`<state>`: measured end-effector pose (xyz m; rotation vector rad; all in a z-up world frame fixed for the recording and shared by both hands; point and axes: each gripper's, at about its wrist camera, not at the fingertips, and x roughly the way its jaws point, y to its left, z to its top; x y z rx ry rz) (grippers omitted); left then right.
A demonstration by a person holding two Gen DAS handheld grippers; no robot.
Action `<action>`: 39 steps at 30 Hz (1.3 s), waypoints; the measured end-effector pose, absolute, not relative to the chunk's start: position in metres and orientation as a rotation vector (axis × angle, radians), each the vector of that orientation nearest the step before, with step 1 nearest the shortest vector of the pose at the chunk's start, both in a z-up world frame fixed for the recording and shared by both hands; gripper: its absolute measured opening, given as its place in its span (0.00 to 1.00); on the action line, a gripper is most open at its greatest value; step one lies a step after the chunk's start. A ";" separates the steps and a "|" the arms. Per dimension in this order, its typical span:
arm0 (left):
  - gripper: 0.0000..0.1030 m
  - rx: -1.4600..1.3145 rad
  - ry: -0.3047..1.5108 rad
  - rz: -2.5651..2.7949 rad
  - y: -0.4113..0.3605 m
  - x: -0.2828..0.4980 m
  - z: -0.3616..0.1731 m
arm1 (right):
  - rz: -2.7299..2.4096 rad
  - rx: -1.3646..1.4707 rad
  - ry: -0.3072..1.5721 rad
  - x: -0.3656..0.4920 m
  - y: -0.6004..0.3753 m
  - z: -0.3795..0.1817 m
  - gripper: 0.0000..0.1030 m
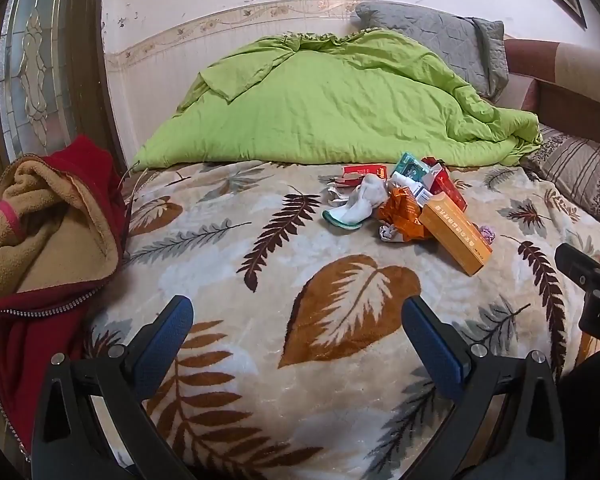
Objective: Collect trash
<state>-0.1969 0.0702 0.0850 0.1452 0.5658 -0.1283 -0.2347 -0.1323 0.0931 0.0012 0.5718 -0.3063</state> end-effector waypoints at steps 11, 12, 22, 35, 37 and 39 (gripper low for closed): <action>1.00 0.142 0.571 -0.131 0.071 -0.197 0.083 | -0.306 0.002 0.573 -0.243 -0.133 0.091 1.00; 1.00 0.142 0.571 -0.130 0.070 -0.197 0.083 | -0.303 -0.002 0.578 -0.241 -0.135 0.092 1.00; 1.00 0.143 0.574 -0.132 0.071 -0.196 0.082 | -0.303 -0.007 0.578 -0.234 -0.132 0.091 1.00; 1.00 0.141 0.583 -0.133 0.069 -0.198 0.080 | -0.302 -0.002 0.569 -0.234 -0.133 0.089 1.00; 1.00 0.138 0.593 -0.137 0.068 -0.199 0.077 | -0.298 0.006 0.570 -0.233 -0.134 0.088 1.00; 1.00 0.126 0.615 -0.150 0.068 -0.197 0.075 | -0.301 -0.002 0.563 -0.232 -0.135 0.088 1.00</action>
